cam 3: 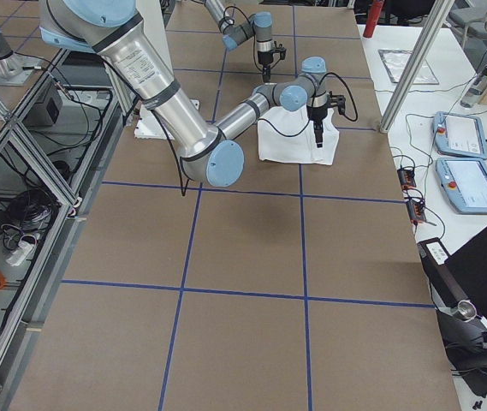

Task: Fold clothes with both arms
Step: 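Release the hem and lower the left gripper to the folded shirt's side, then drag the folded shirt with the left gripper away from the robot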

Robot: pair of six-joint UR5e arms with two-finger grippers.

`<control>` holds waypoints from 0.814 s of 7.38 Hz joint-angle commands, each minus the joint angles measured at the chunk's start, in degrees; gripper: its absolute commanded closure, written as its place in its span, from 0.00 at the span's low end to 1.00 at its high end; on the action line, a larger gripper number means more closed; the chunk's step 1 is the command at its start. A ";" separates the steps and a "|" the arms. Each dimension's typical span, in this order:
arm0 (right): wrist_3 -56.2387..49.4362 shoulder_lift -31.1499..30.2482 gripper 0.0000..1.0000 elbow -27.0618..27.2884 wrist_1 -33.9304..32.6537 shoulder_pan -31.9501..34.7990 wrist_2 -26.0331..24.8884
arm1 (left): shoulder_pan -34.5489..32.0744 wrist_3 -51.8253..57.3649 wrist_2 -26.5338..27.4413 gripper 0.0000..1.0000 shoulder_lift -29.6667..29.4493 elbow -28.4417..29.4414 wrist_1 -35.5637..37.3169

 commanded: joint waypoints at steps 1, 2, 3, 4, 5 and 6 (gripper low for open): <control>0.00 -0.11 0.00 0.02 0.00 -0.03 0.00 | 0.11 -0.02 -0.01 1.00 0.32 -1.97 0.91; 0.00 -0.19 0.00 -0.07 0.00 -0.20 0.00 | -0.32 0.68 -0.01 1.00 0.67 -3.46 3.27; 0.00 -0.19 0.00 -0.07 0.00 -0.29 0.00 | -0.94 3.21 -0.27 1.00 2.85 -6.17 7.56; 0.17 -0.11 0.00 0.01 0.09 -0.38 0.00 | -5.12 11.24 -0.01 1.00 3.13 -6.20 10.90; 0.26 -0.02 0.00 0.02 0.09 -0.64 -0.09 | -9.60 17.32 0.25 1.00 3.05 -4.46 12.16; 0.17 0.07 0.00 0.02 0.09 -0.64 -0.09 | -14.25 24.08 0.08 1.00 2.35 0.26 12.00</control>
